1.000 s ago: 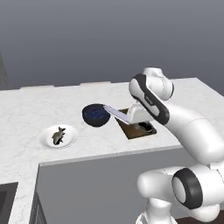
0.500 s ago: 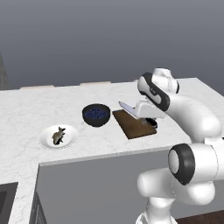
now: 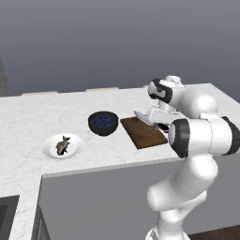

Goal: Pick up the knife from the drawer and place it on the cutting board. Then place the meat from the plate to the cutting board.

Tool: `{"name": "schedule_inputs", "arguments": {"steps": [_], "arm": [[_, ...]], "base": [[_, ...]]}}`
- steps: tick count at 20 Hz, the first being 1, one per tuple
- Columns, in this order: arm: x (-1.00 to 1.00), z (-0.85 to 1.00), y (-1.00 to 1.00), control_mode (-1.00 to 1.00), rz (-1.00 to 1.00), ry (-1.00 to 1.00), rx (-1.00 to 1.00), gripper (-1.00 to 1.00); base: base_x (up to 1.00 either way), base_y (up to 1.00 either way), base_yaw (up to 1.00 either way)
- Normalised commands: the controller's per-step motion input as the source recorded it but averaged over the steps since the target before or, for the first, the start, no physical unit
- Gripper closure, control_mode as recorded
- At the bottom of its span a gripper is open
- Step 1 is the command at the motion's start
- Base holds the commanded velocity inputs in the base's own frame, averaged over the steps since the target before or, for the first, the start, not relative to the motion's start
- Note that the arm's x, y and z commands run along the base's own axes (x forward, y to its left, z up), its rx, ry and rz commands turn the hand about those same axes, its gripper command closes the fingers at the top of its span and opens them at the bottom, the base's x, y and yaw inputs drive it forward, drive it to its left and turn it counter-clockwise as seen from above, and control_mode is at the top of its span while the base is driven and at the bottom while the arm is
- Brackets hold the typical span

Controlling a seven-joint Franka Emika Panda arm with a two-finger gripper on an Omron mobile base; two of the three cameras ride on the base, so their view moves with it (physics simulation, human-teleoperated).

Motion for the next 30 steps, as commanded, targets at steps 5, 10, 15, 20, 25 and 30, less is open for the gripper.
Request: {"name": "schedule_inputs", "arguments": {"steps": [5,10,15,20,25,30], "arm": [[0.73,-0.33,-0.13,-1.00,0.00,0.03,0.00,1.00],[0.51,-0.39,0.00,-1.00,0.00,0.00,0.00,1.00],[0.45,-0.41,0.00,-1.00,0.00,0.00,0.00,1.00],[0.37,-0.34,0.00,-1.00,0.00,0.00,0.00,1.00],[0.21,-0.18,0.00,-1.00,0.00,0.00,0.00,1.00],[0.10,-0.30,0.00,-1.00,0.00,0.00,0.00,1.00]], "base": [[0.00,0.00,0.00],[0.00,0.00,0.00],[0.00,0.00,0.00],[0.00,0.00,0.00],[0.00,0.00,0.00],[0.00,0.00,0.00]]}}
